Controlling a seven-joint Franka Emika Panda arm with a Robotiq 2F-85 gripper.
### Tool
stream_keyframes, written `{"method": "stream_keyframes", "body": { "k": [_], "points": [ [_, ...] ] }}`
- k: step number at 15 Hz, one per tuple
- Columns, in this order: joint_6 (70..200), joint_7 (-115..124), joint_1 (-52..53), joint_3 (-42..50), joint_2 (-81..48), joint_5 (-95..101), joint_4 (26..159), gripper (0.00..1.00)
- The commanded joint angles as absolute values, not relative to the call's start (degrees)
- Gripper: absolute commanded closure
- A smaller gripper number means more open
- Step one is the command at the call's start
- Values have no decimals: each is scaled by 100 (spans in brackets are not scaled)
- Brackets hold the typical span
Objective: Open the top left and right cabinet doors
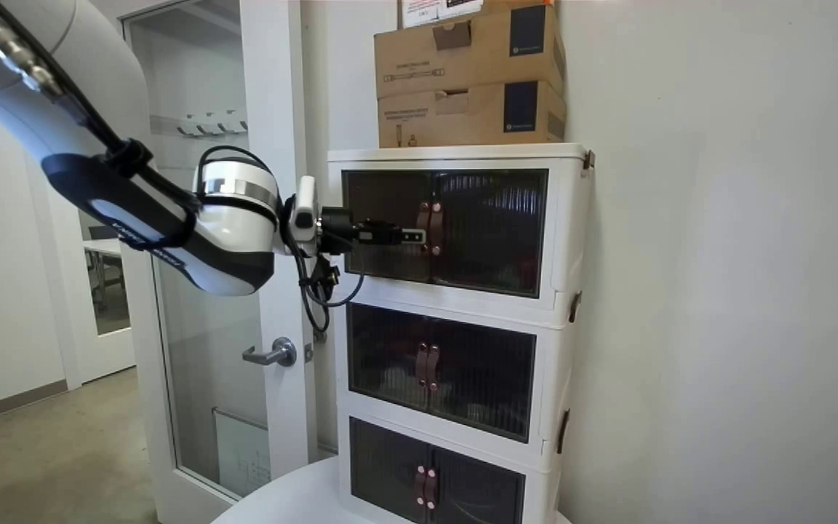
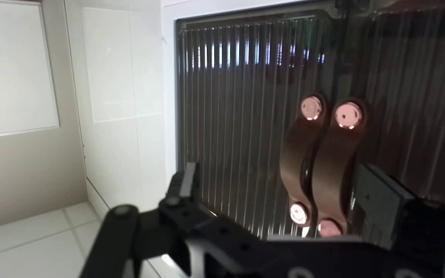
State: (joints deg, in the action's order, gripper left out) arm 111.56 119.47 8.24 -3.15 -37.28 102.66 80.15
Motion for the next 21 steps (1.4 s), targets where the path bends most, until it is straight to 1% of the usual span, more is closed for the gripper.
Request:
{"method": "stream_keyframes", "body": {
  "k": [1, 6, 11, 17, 21],
  "points": [
    [11590, 12168, 661, -243, -3844, 10527, 7781, 0],
    [11707, 12204, 559, -217, -3816, 10566, 7754, 0],
    [10588, 11998, 818, -282, -3682, 9897, 8063, 0],
    [9618, 12076, 1113, -445, -3564, 9346, 8385, 0],
    [9579, 12250, 1230, -562, -3402, 9371, 8665, 0]
  ]
}}
